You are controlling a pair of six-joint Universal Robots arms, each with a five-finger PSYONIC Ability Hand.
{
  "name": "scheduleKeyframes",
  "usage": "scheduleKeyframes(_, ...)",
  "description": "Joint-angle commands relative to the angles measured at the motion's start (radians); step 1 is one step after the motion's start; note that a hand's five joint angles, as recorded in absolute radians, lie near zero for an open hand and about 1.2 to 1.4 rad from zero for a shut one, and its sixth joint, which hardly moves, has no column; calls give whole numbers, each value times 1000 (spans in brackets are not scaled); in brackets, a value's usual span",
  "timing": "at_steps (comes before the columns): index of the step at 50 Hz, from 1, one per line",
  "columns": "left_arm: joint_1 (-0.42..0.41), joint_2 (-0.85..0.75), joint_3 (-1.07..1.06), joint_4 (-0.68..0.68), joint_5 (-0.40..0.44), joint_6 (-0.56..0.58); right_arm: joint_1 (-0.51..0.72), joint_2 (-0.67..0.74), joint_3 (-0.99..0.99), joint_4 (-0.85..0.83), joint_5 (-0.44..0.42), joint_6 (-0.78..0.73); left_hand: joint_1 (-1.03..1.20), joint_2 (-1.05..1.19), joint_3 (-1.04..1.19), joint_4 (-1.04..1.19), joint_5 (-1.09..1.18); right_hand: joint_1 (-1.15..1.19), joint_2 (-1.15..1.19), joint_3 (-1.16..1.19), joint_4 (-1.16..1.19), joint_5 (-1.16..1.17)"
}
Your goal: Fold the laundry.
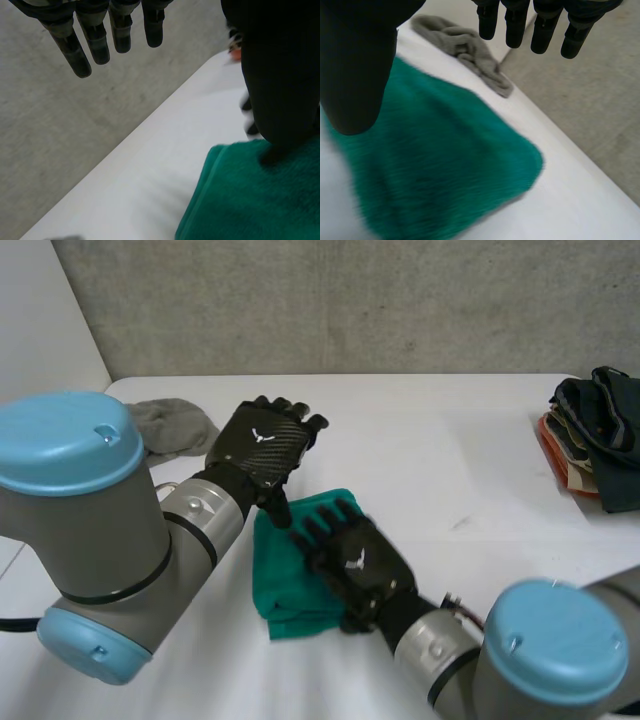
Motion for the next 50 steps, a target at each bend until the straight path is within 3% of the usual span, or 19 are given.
scheduleKeyframes(1,21,-11,1,-11,112,-51,21,118,39,-116,9,-57,25,8,2,11,-10,-58,-29,-39,-39,-49)
scheduleKeyframes(8,22,-14,1,-11,112,-67,17,182,-4,-204,7,-99,25,8,2,11,-10,61,89,79,80,70)
scheduleKeyframes(26,22,-16,-8,-9,112,-67,15,297,-177,-196,15,-109,31,14,8,17,-4,333,362,352,353,343)
scheduleKeyframes(29,22,-16,-8,-9,112,-67,6,322,-217,-191,19,-108,31,14,8,17,-4,705,734,724,725,714)
scheduleKeyframes(31,22,-16,-8,-9,112,-67,-15,325,-238,-187,35,-105,31,14,8,17,-4,1161,1190,1180,1181,1171)
scheduleKeyframes(40,19,1,3,-9,114,-67,-166,187,-303,-113,111,-105,28,11,5,14,-7,1164,1192,1182,1183,1173)
scheduleKeyframes(45,17,33,24,-9,114,-68,-311,112,-367,-92,46,-102,28,11,5,14,-7,1164,1192,1182,1183,1173)
scheduleKeyframes(50,10,52,32,-6,115,-68,-435,92,-490,-98,-83,-28,31,14,8,17,-4,1164,1192,1182,1183,1173)
